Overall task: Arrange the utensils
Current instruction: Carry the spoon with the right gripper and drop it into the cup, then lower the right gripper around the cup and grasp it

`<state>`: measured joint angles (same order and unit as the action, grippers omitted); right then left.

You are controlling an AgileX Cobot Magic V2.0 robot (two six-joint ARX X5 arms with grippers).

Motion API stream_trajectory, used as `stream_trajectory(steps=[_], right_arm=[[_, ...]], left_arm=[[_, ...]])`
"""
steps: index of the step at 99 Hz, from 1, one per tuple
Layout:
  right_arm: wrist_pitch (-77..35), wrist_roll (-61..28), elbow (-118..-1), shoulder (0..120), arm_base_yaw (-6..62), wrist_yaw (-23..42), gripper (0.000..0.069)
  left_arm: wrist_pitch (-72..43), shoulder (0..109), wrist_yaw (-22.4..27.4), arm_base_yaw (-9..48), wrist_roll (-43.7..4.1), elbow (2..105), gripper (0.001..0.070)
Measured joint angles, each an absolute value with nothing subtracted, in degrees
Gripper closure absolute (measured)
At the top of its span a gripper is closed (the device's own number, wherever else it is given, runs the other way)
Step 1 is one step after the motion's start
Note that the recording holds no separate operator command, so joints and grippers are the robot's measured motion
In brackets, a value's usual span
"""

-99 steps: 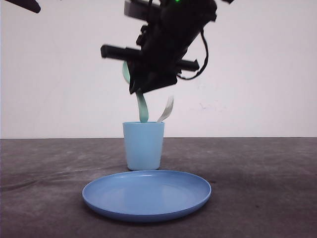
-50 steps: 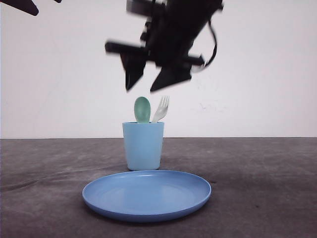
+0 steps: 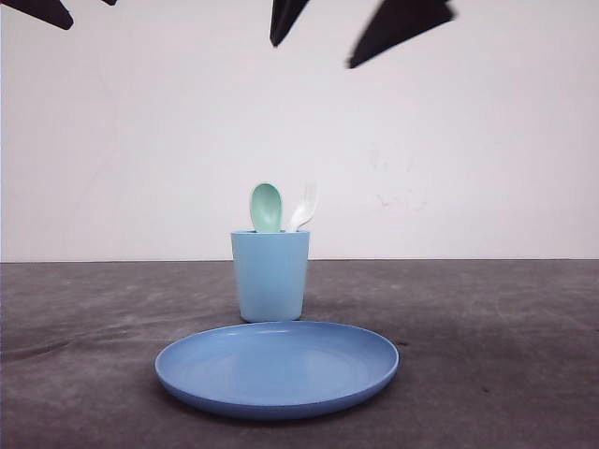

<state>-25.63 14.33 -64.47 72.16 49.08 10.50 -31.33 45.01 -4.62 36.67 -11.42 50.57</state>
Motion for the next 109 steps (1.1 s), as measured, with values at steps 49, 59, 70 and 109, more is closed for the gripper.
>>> stream_trajectory(steps=[49, 59, 70, 109], right_arm=[[-33.5, 23.7, -64.4, 82.3, 49.5, 8.4, 0.001], [-30.4, 24.5, -64.4, 86.2, 49.3, 7.3, 0.001], [-26.8, 25.1, -64.4, 89.5, 48.5, 6.8, 0.001], [-16.4, 25.3, -64.4, 99.2, 43.7, 1.1, 0.001]], left_arm=[[-32.2, 45.0, -4.6, 36.7, -11.4, 50.6, 0.0433], [-32.2, 45.0, -4.6, 36.7, -11.4, 50.6, 0.0433], [-32.6, 45.0, -4.6, 36.7, -11.4, 50.6, 0.0433], [-32.6, 45.0, -4.6, 36.7, -11.4, 50.6, 0.0433]])
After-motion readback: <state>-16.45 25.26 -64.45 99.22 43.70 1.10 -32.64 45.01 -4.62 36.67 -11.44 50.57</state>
